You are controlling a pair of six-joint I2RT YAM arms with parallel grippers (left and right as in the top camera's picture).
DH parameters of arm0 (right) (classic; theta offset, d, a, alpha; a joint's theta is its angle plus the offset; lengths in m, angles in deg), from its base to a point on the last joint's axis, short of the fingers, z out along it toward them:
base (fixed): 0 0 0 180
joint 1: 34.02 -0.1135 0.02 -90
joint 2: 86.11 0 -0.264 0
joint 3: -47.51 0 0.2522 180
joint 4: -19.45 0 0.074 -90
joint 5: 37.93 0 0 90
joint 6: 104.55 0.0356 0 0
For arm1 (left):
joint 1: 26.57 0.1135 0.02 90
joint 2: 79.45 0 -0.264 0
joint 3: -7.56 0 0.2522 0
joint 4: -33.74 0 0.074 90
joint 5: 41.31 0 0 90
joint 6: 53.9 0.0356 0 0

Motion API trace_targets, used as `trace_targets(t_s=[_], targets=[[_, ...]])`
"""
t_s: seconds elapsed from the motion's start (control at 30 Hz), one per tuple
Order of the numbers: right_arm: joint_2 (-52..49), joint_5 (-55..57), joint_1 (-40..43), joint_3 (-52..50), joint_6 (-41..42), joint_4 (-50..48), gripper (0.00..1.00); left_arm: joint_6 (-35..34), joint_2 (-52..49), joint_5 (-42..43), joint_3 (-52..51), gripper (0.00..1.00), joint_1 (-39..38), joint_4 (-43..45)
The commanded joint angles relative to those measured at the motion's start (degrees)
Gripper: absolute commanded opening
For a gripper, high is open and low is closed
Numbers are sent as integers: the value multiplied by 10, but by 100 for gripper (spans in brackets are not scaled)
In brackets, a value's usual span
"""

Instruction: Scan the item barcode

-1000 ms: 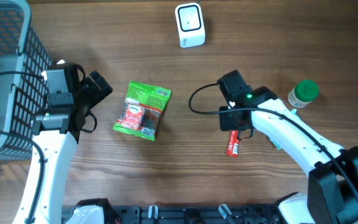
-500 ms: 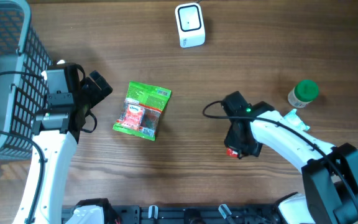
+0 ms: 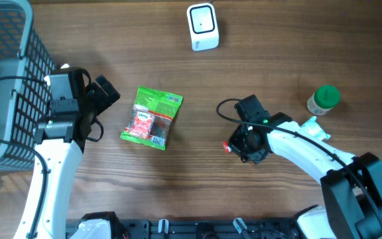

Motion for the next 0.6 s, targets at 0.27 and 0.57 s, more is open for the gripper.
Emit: trace_targets(t_s=[0.27, 0.57], targets=[[2, 25, 1, -2, 13, -65, 4, 5, 1, -6, 1, 100, 3, 0], [3, 57, 1, -2, -52, -70, 4, 5, 1, -6, 1, 100, 3, 0]])
